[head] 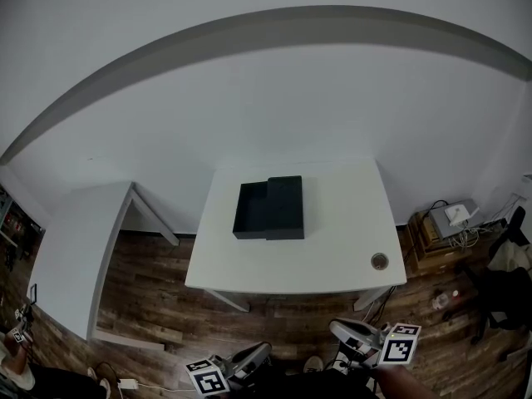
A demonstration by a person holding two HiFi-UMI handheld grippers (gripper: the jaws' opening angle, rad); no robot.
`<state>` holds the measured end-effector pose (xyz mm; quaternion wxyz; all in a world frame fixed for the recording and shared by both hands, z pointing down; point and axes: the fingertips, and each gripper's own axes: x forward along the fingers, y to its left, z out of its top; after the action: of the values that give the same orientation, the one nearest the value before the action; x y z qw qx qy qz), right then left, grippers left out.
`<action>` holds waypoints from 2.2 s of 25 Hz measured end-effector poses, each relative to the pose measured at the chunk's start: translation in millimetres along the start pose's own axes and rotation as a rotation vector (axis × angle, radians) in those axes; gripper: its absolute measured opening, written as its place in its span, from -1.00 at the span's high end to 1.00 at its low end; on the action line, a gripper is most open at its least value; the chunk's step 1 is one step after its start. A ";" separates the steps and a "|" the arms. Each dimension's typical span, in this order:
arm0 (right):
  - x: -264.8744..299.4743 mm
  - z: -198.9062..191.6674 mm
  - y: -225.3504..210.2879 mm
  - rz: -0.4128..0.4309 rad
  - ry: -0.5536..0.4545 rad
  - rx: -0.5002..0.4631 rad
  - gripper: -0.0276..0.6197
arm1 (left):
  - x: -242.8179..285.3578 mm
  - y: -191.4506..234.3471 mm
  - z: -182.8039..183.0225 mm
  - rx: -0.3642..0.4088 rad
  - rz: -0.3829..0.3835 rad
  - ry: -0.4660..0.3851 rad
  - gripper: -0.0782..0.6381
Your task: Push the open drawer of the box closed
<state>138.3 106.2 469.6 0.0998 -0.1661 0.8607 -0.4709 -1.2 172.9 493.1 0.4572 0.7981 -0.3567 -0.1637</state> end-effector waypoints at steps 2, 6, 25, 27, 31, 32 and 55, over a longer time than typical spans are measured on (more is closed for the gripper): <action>1.9 5.3 -5.0 -0.011 -0.012 0.005 0.85 | 2.4 2.5 2.9 -0.006 0.002 0.001 0.78; 8.0 15.6 -21.4 -0.047 -0.035 0.019 0.73 | 11.4 9.6 8.5 -0.015 0.005 0.024 0.78; 160.7 138.4 -230.8 -0.534 0.079 -0.061 0.55 | 67.1 92.2 114.9 -0.056 -0.082 0.119 0.78; 184.5 150.5 -254.7 -0.593 0.124 -0.081 0.54 | 64.3 105.2 135.0 -0.053 -0.078 0.110 0.78; 218.9 170.2 -291.2 -0.690 0.186 -0.110 0.53 | 48.8 138.2 167.8 -0.059 -0.051 0.081 0.78; 225.6 174.0 -297.7 -0.706 0.193 -0.109 0.53 | 44.8 147.4 175.5 -0.066 -0.043 0.073 0.78; 239.4 176.1 -326.9 -0.803 0.255 -0.063 0.64 | 120.9 354.7 318.1 1.067 0.201 0.701 0.64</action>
<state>37.5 -285.5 647.2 -0.2039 -0.4317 0.7471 -0.4624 -253.3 -225.2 633.2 0.1001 0.8845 -0.2917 0.3501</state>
